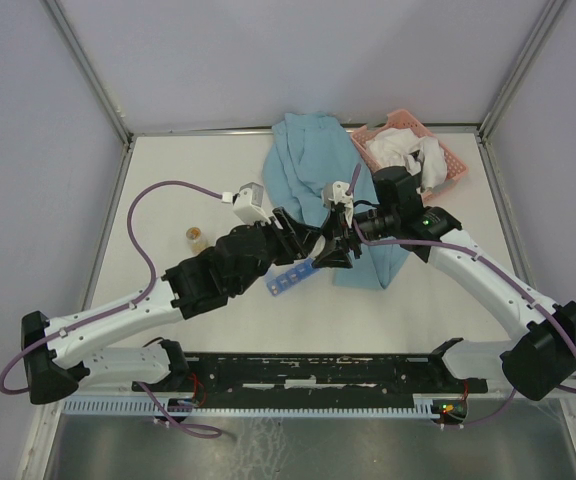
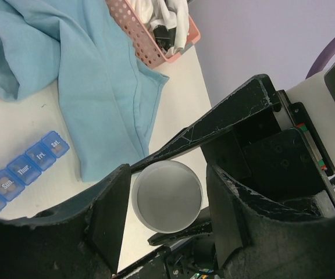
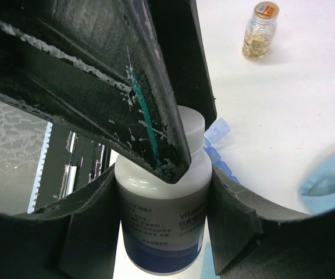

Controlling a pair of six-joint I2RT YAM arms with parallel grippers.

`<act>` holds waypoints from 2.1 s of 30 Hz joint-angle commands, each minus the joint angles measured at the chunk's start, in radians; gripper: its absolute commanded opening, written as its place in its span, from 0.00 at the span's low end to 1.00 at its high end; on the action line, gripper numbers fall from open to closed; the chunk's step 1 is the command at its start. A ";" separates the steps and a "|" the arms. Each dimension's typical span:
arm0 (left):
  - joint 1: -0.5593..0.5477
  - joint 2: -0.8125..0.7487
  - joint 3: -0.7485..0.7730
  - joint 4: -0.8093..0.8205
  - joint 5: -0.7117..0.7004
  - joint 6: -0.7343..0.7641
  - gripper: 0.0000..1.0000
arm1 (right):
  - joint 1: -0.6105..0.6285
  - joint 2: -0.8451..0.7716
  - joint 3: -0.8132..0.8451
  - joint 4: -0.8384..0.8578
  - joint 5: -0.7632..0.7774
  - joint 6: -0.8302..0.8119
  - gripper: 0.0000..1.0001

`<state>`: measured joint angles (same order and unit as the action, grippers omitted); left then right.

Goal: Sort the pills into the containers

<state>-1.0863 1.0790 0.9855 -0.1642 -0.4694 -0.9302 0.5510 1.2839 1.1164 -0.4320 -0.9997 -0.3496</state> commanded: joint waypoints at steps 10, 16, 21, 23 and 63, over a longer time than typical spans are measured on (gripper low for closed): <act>-0.008 0.002 0.048 -0.020 0.026 -0.001 0.43 | 0.002 -0.020 0.054 0.009 0.003 -0.013 0.09; -0.006 -0.010 0.015 0.041 0.118 0.148 0.18 | 0.002 -0.016 0.058 0.008 -0.017 0.000 0.09; 0.023 -0.097 -0.129 0.272 0.466 0.433 0.10 | 0.002 -0.021 0.060 0.027 -0.065 0.037 0.09; 0.071 -0.125 -0.156 0.293 0.610 0.512 0.06 | 0.002 -0.023 0.059 0.045 -0.087 0.064 0.09; 0.154 -0.222 -0.054 -0.034 0.098 -0.015 0.99 | 0.017 -0.064 0.051 -0.024 0.161 -0.101 0.09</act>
<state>-0.8536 0.7578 0.7719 0.0341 -0.1188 -0.7769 0.5568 1.2514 1.1240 -0.4477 -0.9424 -0.3824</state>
